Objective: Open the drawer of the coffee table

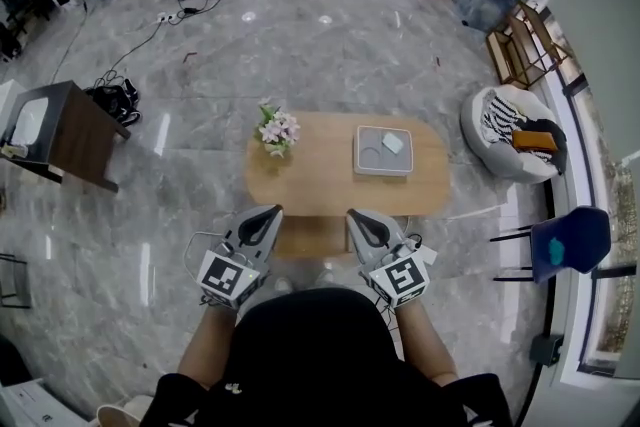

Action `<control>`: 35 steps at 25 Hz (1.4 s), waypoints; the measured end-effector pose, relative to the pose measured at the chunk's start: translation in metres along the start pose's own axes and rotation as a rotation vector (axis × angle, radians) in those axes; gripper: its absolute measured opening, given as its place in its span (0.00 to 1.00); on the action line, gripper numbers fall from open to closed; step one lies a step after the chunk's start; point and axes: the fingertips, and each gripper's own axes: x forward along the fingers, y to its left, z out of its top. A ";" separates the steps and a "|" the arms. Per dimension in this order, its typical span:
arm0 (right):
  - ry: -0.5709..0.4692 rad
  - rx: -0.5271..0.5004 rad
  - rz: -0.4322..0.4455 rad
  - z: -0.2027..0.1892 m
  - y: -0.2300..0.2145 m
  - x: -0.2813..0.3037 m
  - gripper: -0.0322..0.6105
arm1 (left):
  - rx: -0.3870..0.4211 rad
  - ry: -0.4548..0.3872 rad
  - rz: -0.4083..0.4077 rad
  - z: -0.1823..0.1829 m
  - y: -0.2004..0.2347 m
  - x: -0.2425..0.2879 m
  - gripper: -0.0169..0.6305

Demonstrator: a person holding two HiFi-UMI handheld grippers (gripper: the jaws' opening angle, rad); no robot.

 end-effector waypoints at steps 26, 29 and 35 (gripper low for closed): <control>-0.024 -0.013 0.018 0.015 0.027 -0.024 0.05 | -0.005 -0.001 -0.032 0.015 -0.034 -0.018 0.05; -0.022 -0.011 0.013 0.011 0.026 -0.026 0.05 | -0.006 0.004 -0.040 0.010 -0.032 -0.019 0.05; -0.013 -0.004 0.020 0.016 0.028 -0.021 0.05 | -0.039 0.008 -0.023 0.015 -0.029 -0.020 0.05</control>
